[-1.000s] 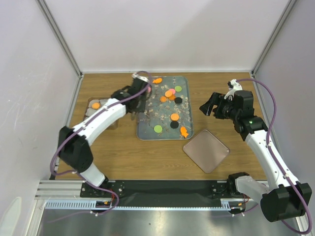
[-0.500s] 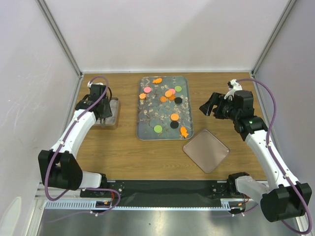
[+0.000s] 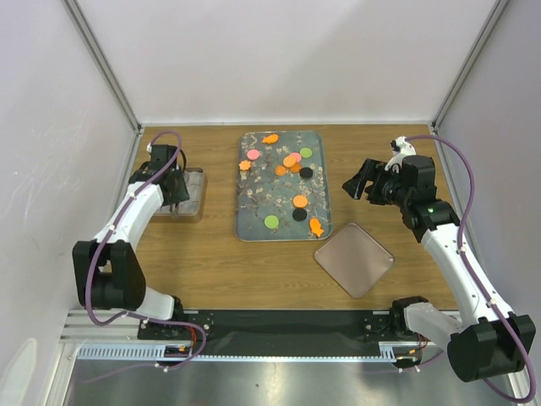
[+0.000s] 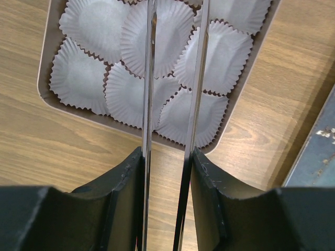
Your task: Pack the cookies
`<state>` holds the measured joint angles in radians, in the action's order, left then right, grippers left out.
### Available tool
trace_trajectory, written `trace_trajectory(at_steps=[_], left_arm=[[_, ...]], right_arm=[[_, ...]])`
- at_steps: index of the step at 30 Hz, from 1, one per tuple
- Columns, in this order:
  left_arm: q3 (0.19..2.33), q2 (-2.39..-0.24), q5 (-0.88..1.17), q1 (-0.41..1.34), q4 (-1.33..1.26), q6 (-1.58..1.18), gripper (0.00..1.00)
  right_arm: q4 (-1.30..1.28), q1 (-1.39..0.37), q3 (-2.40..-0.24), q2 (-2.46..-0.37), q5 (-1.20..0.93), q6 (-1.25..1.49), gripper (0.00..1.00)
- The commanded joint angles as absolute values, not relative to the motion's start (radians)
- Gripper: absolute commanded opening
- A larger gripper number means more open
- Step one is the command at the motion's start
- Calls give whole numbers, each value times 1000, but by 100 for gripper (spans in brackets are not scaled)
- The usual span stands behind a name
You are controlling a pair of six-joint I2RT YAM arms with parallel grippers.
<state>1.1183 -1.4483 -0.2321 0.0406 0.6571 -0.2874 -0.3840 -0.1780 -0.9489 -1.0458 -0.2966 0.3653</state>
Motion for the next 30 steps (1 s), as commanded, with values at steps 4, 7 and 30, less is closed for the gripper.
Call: trace_trajectory(at_steps=[4, 7, 30], left_arm=[[1124, -1471, -204, 11, 597, -272, 42], [1127, -1479, -199, 6, 597, -270, 43], [1167, -1500, -215, 3, 603, -253, 52]], right_arm=[[-359, -181, -956, -1043, -302, 360, 83], [-359, -179, -954, -1042, -302, 360, 83], [-360, -187, -956, -1043, -298, 359, 83]])
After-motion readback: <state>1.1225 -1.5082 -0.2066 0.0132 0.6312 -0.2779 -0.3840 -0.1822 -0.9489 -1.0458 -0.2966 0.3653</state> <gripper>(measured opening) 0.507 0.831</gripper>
